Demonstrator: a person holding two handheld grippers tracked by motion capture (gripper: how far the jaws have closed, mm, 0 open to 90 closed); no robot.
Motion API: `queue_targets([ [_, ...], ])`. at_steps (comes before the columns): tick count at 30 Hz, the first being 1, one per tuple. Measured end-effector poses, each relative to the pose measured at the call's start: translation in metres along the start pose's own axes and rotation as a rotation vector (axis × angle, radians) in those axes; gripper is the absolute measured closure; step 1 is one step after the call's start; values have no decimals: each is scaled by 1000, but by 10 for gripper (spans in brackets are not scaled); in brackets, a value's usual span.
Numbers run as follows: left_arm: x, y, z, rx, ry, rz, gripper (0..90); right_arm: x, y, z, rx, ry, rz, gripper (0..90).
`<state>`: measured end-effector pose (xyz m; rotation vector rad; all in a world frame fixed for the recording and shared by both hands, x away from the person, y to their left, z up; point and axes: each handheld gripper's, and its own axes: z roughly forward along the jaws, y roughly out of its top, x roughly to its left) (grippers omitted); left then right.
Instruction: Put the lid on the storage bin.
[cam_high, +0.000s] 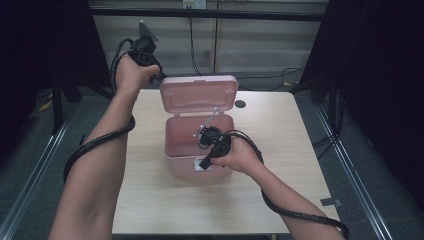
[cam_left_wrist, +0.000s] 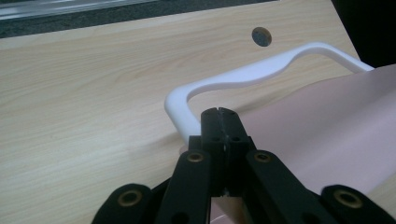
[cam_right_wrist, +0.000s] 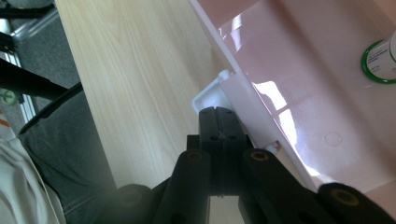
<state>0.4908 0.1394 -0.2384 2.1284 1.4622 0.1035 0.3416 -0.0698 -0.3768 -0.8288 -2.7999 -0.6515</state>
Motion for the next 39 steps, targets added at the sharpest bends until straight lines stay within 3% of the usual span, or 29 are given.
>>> queue_targets([
  [4, -1, -2, 3, 5, -12, -9, 900, 0, -2, -5, -10, -6, -7, 900],
  [8, -3, -4, 3, -4, -1, -5, 900, -6, -9, -29, -86, -5, 28, 900],
  [12, -6, -4, 2, 1, 2, 11, 900, -16, -17, -46, -98, -59, 64, 900],
  [17, -10, -6, 1, -3, -3, 19, 900, -28, -23, -64, -155, -85, 102, 900],
  [29, -9, -13, 3, 7, -16, 21, 900, -45, -25, -71, -198, -98, 163, 900],
  [39, -4, -18, 4, 21, -19, 10, 900, -51, -27, -76, -220, -101, 179, 900],
])
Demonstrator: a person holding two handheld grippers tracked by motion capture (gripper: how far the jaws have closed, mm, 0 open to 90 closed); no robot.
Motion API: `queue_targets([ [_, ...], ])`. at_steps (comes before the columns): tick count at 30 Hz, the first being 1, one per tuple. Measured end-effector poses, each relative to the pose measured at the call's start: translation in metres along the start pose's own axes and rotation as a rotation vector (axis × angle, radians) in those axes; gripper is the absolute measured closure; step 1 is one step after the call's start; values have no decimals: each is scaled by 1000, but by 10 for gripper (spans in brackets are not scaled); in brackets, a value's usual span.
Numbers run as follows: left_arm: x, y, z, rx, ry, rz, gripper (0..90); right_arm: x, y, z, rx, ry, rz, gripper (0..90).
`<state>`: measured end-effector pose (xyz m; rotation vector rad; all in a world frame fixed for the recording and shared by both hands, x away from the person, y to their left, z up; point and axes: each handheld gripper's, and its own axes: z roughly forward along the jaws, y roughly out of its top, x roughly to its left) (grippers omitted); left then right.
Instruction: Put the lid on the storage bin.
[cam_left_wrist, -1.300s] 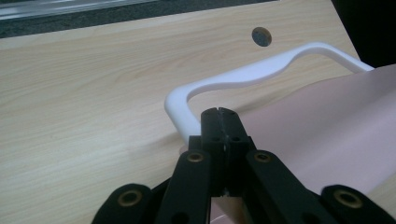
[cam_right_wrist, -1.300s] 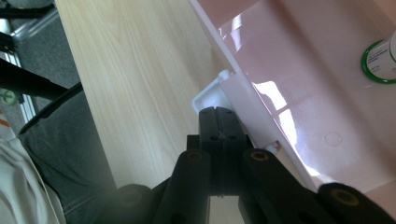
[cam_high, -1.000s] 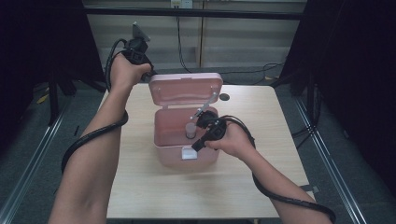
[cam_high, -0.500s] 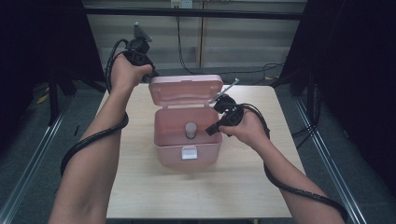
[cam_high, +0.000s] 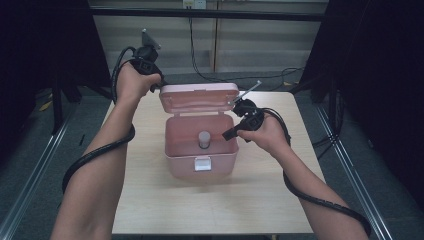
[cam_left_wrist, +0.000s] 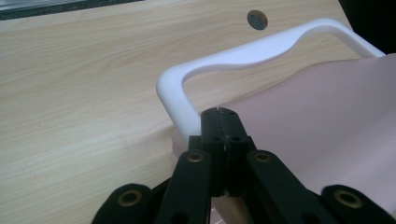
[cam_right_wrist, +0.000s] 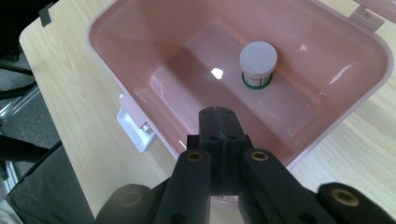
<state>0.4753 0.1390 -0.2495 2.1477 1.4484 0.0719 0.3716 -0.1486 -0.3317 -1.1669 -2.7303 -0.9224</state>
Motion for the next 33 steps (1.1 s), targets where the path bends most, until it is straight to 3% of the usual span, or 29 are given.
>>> queue_targets([
  [17, 0, -9, 8, 43, -13, 9, 900, -5, -4, -5, -5, -5, 0, 900],
  [31, 2, -16, 11, 55, -5, 11, 900, -6, -11, -10, -34, 3, 1, 900],
  [33, 2, -17, 11, 50, -5, 14, 900, -5, -13, -9, -18, 2, 0, 900],
])
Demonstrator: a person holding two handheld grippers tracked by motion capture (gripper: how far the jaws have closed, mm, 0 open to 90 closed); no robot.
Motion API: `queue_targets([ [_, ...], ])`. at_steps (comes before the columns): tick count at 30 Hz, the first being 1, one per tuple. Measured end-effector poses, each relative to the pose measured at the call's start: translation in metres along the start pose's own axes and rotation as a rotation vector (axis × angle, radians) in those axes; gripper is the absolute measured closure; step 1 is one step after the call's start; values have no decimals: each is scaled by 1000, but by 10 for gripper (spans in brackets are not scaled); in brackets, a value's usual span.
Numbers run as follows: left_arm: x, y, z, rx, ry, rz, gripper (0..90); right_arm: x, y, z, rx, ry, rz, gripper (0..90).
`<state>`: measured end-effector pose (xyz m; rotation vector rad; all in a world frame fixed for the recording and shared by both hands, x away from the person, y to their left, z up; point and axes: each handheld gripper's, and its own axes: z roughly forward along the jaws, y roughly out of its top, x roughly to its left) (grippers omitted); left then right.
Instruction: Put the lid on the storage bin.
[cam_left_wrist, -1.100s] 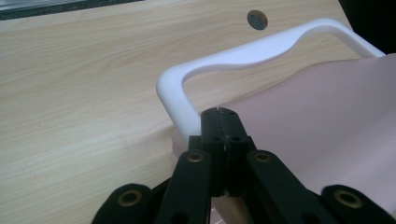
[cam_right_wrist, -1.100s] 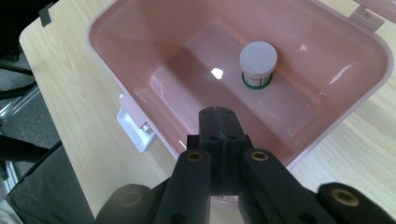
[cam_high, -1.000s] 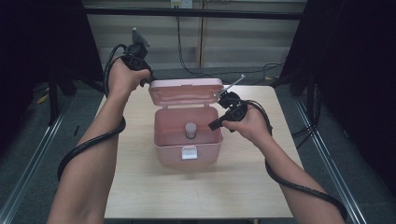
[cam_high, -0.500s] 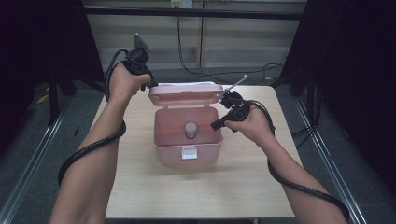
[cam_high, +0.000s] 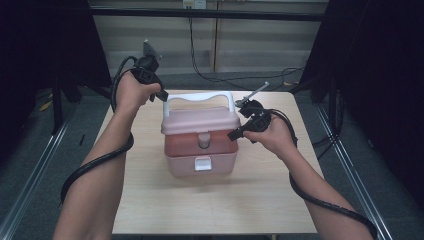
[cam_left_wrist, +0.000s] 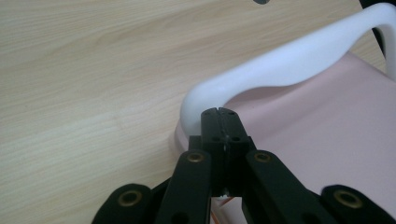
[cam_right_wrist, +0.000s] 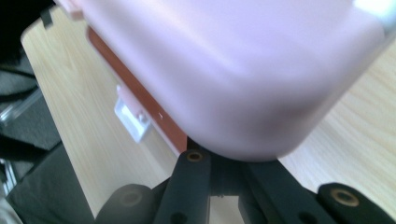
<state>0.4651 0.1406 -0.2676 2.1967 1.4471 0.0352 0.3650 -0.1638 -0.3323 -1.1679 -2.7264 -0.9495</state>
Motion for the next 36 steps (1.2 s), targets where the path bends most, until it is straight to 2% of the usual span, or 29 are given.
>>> queue_targets([
  [7, 0, -4, 3, -7, 3, 6, 899, 0, -9, 1, -12, 5, -8, 900],
  [17, -1, -8, 5, -7, 2, 19, 853, 3, -11, 4, 1, 3, -24, 900],
  [29, 8, -18, 5, -13, 5, 4, 797, 6, -15, 9, 22, -3, -36, 900],
  [36, 10, -24, 6, -14, 6, 9, 778, 8, -16, 10, 25, 5, -40, 900],
])
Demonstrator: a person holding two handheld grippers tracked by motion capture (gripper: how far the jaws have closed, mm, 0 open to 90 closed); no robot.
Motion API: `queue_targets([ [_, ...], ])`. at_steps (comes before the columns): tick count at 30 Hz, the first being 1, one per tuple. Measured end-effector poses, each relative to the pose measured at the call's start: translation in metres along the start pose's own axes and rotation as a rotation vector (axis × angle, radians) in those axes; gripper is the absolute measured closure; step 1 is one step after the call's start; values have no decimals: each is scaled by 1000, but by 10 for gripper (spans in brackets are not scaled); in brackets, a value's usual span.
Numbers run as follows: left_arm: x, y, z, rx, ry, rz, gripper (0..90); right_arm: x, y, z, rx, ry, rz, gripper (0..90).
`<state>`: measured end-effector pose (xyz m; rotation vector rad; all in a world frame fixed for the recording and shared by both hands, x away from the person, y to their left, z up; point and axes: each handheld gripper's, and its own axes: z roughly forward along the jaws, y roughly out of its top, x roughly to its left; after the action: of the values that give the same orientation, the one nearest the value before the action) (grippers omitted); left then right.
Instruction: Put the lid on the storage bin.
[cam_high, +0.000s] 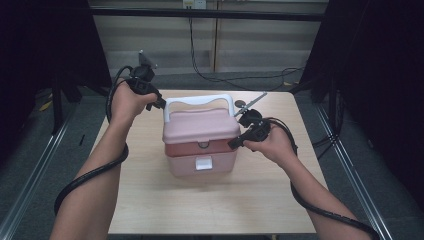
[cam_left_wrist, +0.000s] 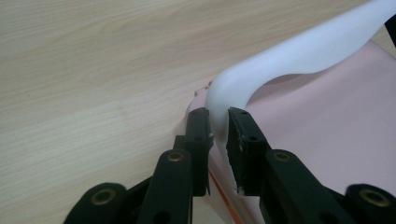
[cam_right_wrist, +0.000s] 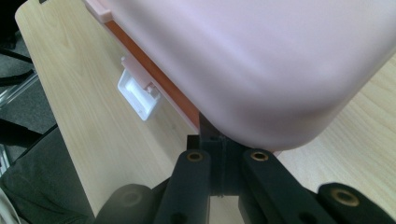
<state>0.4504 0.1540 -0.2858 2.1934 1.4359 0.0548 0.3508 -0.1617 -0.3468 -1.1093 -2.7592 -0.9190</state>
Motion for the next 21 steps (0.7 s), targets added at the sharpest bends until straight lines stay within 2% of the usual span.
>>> queue_targets([
  [4, 3, -4, 0, 2, -5, -7, 772, 1, -1, 1, -1, -2, -1, 900],
  [13, 8, -12, 0, -3, 22, -4, 711, 2, -3, 1, 4, -3, -8, 900],
  [21, 13, -18, 4, 4, 9, -21, 661, 2, -7, 0, 5, -3, -4, 900],
])
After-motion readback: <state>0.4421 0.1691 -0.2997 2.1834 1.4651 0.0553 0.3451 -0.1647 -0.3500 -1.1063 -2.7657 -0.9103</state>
